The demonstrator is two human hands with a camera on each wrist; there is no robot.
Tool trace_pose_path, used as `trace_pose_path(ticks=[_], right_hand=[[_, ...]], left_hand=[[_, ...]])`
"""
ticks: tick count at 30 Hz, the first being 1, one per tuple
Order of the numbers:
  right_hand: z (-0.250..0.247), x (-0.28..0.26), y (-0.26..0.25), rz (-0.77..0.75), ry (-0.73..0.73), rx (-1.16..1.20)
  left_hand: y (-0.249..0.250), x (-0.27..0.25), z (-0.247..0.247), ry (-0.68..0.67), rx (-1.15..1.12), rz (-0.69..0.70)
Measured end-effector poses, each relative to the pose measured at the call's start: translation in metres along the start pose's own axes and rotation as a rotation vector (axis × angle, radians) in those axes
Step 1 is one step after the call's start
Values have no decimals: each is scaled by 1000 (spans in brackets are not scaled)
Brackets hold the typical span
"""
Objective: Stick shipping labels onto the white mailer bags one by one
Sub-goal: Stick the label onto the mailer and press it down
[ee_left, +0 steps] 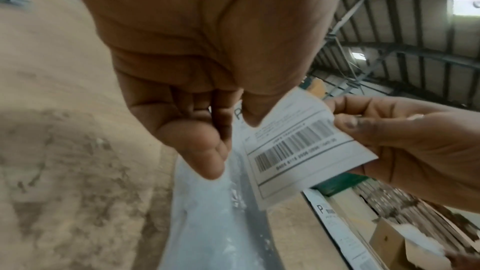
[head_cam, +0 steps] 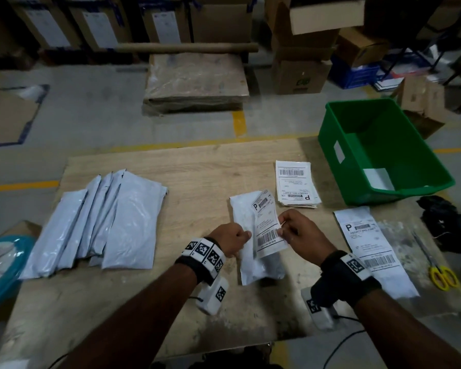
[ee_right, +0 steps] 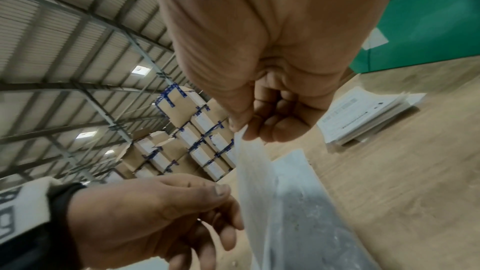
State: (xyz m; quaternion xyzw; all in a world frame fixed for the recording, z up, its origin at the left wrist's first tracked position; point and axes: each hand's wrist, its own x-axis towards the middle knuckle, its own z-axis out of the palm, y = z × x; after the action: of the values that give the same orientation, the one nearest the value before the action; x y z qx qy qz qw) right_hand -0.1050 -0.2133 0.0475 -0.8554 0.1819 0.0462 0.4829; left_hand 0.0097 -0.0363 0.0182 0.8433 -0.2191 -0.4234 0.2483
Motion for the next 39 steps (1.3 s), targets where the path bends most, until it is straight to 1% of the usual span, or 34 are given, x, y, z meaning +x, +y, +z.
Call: trace_pose_path(ticks=[3, 6, 9, 11, 13, 16, 19, 21, 25, 30, 39], right_hand=[[-4, 2, -2, -82, -67, 79], [-4, 0, -5, -129, -114, 123], [-9, 3, -9, -177, -157, 142], [-13, 8, -6, -183, -136, 125], [-14, 13, 2, -155, -72, 98], [-10, 18, 18, -46, -13, 34], [0, 20, 28, 45, -18, -24], [6, 20, 34, 62, -26, -68], [13, 20, 41, 110, -23, -79], [18, 18, 45, 122, -25, -91], [20, 22, 50, 147, -3, -108]], left_hand=[[5, -1, 6, 40, -155, -43], [13, -4, 10, 14, -307, -76], [18, -9, 9, 46, -348, -91], [16, -10, 7, 93, -362, -83], [13, -9, 5, 157, -335, -55], [9, -11, 1, 228, -200, -9], [4, -8, 5, 270, -98, -38], [1, -5, 10, 300, -36, -68], [-5, -1, 21, 301, 52, -81], [-12, -1, 29, 323, 68, -111], [-15, 7, 34, 348, 26, -108]])
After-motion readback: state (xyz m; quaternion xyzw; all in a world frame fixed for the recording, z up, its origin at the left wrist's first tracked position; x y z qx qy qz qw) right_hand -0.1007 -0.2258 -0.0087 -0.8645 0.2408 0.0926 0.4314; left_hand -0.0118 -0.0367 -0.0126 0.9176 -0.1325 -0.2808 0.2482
